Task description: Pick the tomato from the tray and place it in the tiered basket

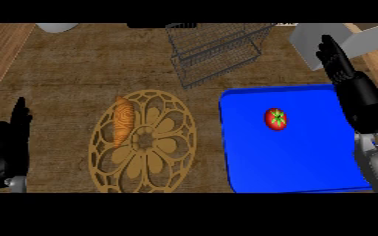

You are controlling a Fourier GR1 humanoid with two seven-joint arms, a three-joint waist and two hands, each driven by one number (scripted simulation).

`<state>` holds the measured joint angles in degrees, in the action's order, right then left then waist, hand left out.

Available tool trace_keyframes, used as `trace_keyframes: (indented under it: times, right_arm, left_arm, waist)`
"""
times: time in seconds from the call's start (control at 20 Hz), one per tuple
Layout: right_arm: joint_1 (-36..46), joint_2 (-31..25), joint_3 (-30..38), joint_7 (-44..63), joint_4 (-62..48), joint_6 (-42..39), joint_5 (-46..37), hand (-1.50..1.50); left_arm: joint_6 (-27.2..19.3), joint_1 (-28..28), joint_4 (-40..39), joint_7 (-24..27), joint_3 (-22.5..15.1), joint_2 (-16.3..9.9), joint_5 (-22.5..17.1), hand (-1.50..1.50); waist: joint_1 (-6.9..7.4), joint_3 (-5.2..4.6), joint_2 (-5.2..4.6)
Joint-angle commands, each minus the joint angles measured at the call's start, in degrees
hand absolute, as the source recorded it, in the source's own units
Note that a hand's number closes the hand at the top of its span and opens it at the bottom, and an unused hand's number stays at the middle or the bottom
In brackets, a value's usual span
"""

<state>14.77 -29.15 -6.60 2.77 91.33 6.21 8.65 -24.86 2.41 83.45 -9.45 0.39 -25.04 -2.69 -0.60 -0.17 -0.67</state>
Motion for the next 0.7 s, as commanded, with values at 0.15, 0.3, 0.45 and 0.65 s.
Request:
trace_keyframes:
  times: [0.15, 0.3, 0.45, 0.65]
  right_arm:
    - [5.6, 6.5, 3.1, -6.9, -5.3, -17.6, 21.0, 1.50]
    - [2.8, 17.4, 12.5, -8.5, -7.2, -6.4, 31.1, 1.50]
    - [4.1, 11.1, 3.6, -1.9, -15.4, -30.7, 36.6, -1.50]
    - [5.3, 7.7, 4.3, 0.6, -19.6, -47.8, 47.1, -1.50]
  left_arm:
    - [4.2, -7.2, 5.8, 5.9, -6.3, 4.7, -0.6, 0.00]
    - [4.4, -6.9, 5.9, 5.8, -6.7, 5.8, -1.4, 0.00]
    - [7.1, -11.1, 8.1, 7.2, -11.8, 9.3, -1.7, 0.00]
    - [6.9, -11.9, 7.6, 8.0, -13.4, 10.8, -1.0, 0.00]
  waist:
    - [1.97, 0.76, -0.43]
    - [-3.18, 3.77, -1.09]
    - [2.45, 1.06, -1.96]
    - [2.59, 0.86, -1.53]
